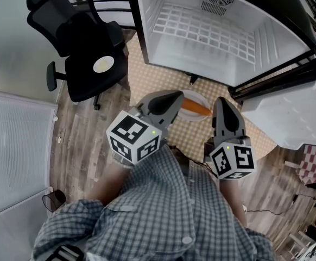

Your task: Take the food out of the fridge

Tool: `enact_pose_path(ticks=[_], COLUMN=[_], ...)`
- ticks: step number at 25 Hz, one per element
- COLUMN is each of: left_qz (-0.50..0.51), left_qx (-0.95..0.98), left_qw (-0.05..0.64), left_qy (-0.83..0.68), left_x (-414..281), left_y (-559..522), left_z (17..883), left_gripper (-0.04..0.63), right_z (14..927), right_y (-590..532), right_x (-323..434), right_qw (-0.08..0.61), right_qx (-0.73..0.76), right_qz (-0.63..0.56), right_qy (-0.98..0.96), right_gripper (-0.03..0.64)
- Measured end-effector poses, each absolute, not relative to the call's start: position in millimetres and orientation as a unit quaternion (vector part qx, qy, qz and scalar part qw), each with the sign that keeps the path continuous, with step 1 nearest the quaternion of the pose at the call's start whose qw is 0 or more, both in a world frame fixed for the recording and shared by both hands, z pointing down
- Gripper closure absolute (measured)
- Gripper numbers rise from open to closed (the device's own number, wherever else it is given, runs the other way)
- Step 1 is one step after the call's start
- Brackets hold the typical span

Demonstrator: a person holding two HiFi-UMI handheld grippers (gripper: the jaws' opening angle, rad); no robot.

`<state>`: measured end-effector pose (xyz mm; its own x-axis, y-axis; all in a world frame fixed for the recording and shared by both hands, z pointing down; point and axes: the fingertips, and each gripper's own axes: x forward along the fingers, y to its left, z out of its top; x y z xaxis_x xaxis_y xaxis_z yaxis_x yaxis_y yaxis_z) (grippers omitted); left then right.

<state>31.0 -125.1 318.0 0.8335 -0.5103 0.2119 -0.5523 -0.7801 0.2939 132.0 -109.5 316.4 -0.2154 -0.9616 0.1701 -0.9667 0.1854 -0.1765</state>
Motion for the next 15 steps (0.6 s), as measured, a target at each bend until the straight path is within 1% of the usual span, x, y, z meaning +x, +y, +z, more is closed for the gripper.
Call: enact_pose_path(ticks=[4,15], left_qz=[0.057,0.055], left_qx=[0.941,0.938], left_qw=[0.169,0.172], left_qy=[-0.287,-0.298], left_x=[29.5,27.5], left_y=[-123.6,-122.0], left_z=[314.3,314.3], left_gripper=[0.591,0.591], right_z=[312.2,308.5], right_y=[-109.9,-109.4], right_x=[132.1,127.5], right_qw=[0.010,0.034], right_qx=[0.625,0.620], right_qz=[0.118,0.104], right_qy=[-0.771,-0.777], right_gripper=[0.607,0.607])
